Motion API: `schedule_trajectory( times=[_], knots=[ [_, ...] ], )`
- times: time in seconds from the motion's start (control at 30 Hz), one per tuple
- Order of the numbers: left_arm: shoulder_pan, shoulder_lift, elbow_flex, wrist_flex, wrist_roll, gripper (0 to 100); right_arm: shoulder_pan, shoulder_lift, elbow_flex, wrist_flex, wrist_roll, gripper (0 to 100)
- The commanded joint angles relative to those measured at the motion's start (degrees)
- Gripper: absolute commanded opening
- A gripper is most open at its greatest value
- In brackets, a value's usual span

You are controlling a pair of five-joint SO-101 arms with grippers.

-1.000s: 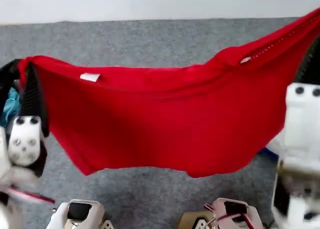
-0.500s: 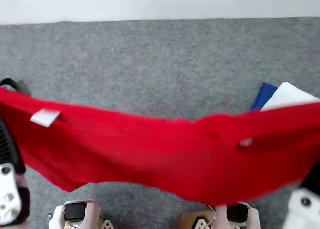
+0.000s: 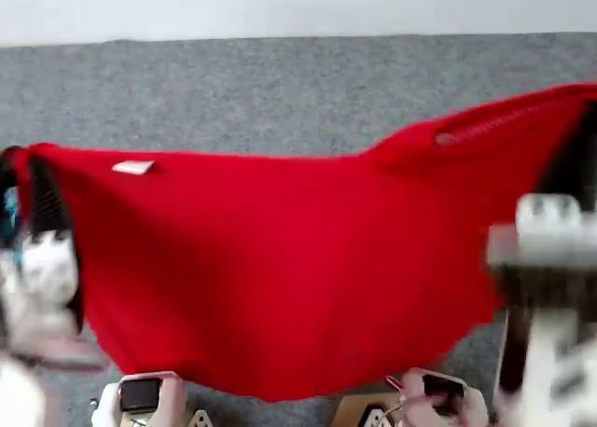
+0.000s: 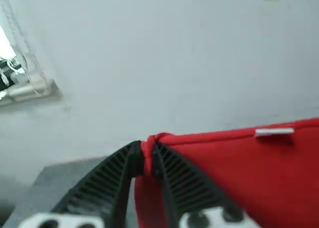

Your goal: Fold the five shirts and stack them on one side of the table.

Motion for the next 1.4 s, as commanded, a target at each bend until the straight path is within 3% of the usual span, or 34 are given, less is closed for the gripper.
schedule_trajectory(
  times=[0.0,0.3,0.53,0.73,1.03,1.2,1.37],
  knots=[
    [-0.09,2.11,11.47,-3.6,-0.44,0,-3.21,8.04,-0.7,5.32,0.35,0.9],
    [-0.26,6.07,40.22,-30.86,-0.53,0,-11.65,26.15,-0.7,8.48,0.35,0.9],
    [-0.26,19.6,44.26,-48.62,-0.53,0,-12.0,39.78,-0.79,-3.91,0.35,0.9],
    [-0.35,35.43,34.86,-57.32,-0.53,0,-12.09,49.36,-0.79,-22.64,0.62,0.9],
    [-0.18,59.52,8.04,-62.77,-0.53,0,-12.0,60.88,-0.88,-52.7,4.48,0.9],
    [0.0,70.51,-5.14,-61.98,-0.44,0,-12.0,64.4,-0.88,-56.4,6.77,0.9],
    [0.44,76.84,-13.58,-52.57,-0.44,0,-12.0,65.45,-0.88,-53.93,6.86,0.9]
  ],
)
